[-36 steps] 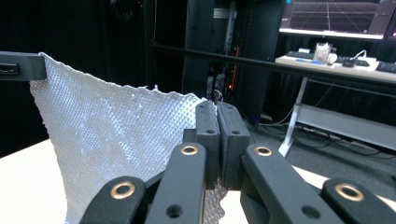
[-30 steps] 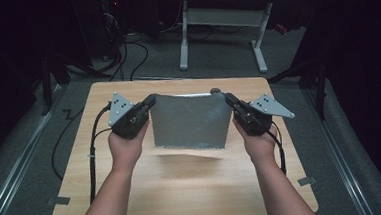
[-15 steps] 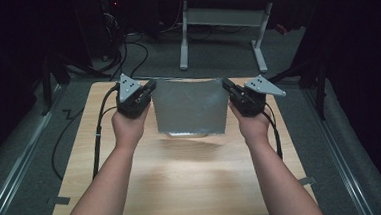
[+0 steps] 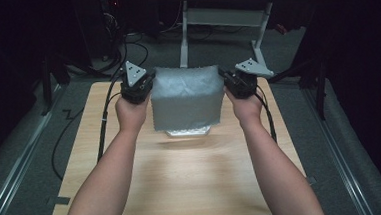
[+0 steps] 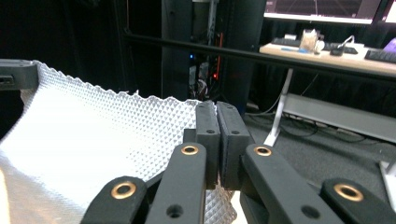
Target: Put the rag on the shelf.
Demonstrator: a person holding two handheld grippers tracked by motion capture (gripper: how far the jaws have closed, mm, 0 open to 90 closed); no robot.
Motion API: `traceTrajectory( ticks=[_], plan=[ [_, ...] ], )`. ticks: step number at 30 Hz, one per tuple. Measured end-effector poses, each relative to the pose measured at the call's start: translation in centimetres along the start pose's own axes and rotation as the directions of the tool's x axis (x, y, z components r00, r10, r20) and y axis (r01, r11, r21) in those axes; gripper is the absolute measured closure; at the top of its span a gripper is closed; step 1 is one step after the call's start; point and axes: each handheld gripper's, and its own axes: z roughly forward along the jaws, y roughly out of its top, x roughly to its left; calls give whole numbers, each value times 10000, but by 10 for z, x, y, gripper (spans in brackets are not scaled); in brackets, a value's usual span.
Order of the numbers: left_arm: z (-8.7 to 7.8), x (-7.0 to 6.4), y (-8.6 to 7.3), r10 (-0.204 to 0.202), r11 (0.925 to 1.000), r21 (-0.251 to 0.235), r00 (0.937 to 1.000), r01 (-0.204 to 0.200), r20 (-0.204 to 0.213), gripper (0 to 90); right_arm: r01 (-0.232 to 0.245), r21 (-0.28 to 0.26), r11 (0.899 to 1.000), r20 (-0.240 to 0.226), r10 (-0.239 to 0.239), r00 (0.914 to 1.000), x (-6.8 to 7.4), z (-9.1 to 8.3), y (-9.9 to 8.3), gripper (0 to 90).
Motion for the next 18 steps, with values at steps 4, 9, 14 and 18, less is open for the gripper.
traceTrajectory(
  ticks=[4,9,14,18],
  plan=[
    [12,6,-4,-205,9993,311,9996,199,179,900,-29,335,9994,-27,30,10000,-6,13,-4,892],
    [25,12,-22,-652,9930,1021,9959,586,628,899,-173,781,9968,-167,186,9997,-14,24,-16,892],
    [30,13,-39,-866,9851,1574,9908,696,1037,900,-312,1116,9933,-375,356,9987,-17,29,-29,891],
    [28,12,-49,-930,9825,1719,9886,719,1184,899,-452,1342,9899,-438,515,9977,-19,30,-41,891]
  ],
)
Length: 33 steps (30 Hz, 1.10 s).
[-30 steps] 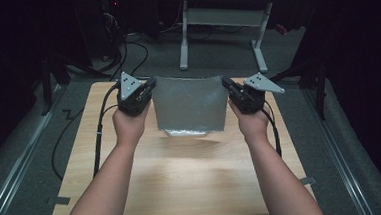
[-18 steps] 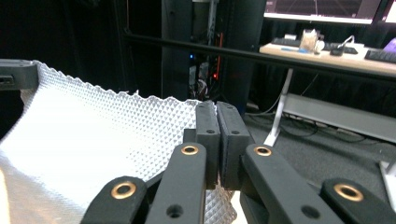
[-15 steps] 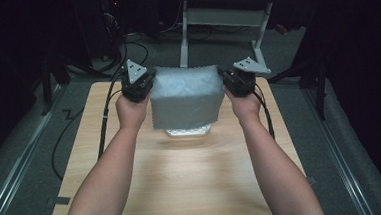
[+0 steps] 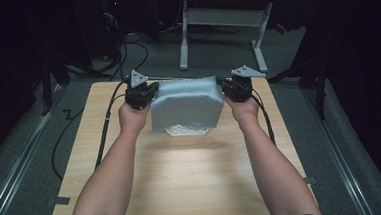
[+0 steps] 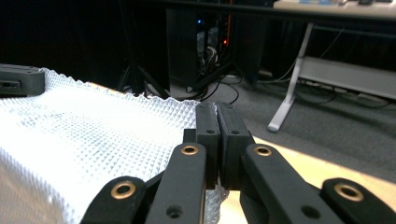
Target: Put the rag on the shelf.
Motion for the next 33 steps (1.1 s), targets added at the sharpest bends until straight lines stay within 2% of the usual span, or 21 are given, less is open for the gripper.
traceTrajectory(
  ticks=[4,6,9,11,15,20,23,27,33],
  plan=[
    [0,1,-12,-210,9996,216,9996,206,198,900,-123,117,9999,-129,124,9998,2,2,-12,891],
    [1,3,-18,-548,9978,402,9973,529,479,899,-177,156,9997,-126,179,9998,3,2,-17,891],
    [1,3,-31,-719,9966,449,9954,692,627,899,-386,276,9989,-276,394,9988,3,4,-31,891],
    [2,2,-38,-850,9953,517,9941,816,679,899,-425,321,9986,-282,435,9987,3,5,-34,890],
    [4,0,-48,-1209,9918,540,9882,1162,939,898,-525,430,9977,-343,540,9980,5,6,-46,890],
    [8,-11,-52,-962,9938,673,9887,889,1150,898,-611,617,9962,-306,631,9975,3,6,-55,889],
    [10,-14,-53,-943,9938,707,9883,863,1200,897,-643,766,9950,-251,664,9975,3,7,-59,889],
    [10,-14,-57,-1096,9925,671,9876,1025,1126,897,-607,823,9948,-250,630,9977,3,8,-63,888],
    [10,-10,-67,-1272,9885,952,9863,1174,1053,895,-834,950,9920,-188,855,9962,1,10,-74,888]
  ],
)
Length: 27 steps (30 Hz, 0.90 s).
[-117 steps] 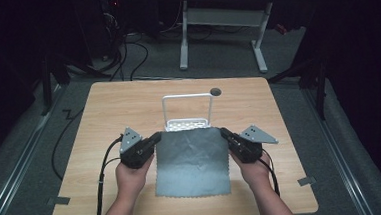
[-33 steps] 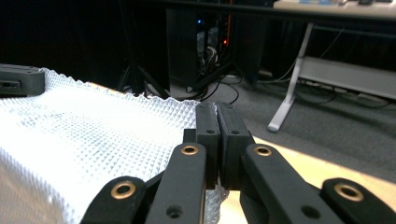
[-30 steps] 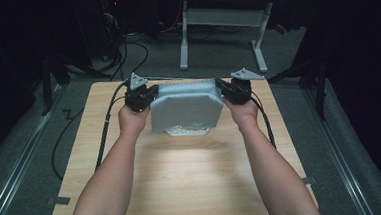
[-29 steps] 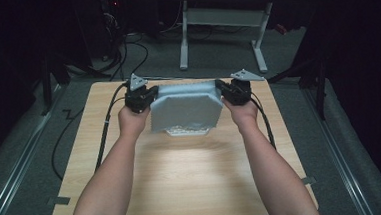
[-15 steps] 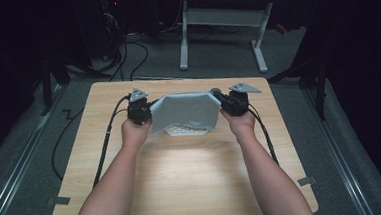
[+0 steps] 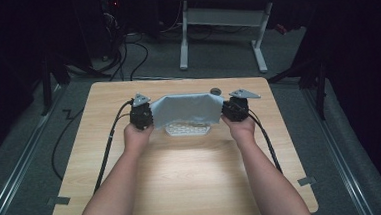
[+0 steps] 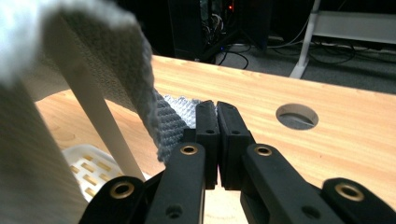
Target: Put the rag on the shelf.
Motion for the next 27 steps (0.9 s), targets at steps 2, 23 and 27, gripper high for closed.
traceTrajectory(
  ticks=[2,23,27],
  plan=[
    [1,1,-2,12,10000,57,10000,-12,-2,895,-48,62,10000,17,48,10000,0,0,-1,887],
    [-23,15,6,-350,9991,-249,9964,332,-773,691,228,-123,9997,435,-223,9988,-5,-9,9,685],
    [-29,20,7,-372,9989,-318,9946,343,-964,682,295,-188,9994,569,-284,9980,-10,-13,13,678]
  ],
)
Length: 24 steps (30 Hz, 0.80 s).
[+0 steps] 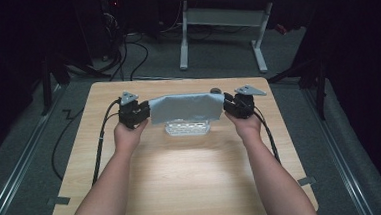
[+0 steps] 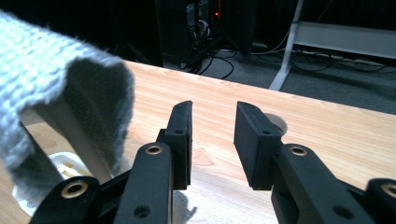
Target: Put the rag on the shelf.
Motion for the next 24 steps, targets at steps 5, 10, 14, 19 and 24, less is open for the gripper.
traceTrajectory(
  ticks=[5,10,14,19,24],
  plan=[
    [-8,8,0,3,10000,-57,9997,-4,-247,676,47,51,10000,249,-48,9997,-6,-6,1,669],
    [-14,16,-1,-161,9998,-110,9990,157,-424,676,-34,27,10000,430,33,9991,-13,-12,0,670],
    [-16,16,-2,-128,9998,-136,9988,122,-483,676,-34,30,10000,471,33,9989,-14,-14,1,670],
    [-21,17,-2,-79,9998,-165,9984,70,-556,672,41,53,10000,432,-44,9991,-11,-16,2,668],
    [-37,17,-4,-289,9990,-366,9970,263,-713,663,303,38,9995,256,-304,9992,-7,-25,1,656]
  ],
)
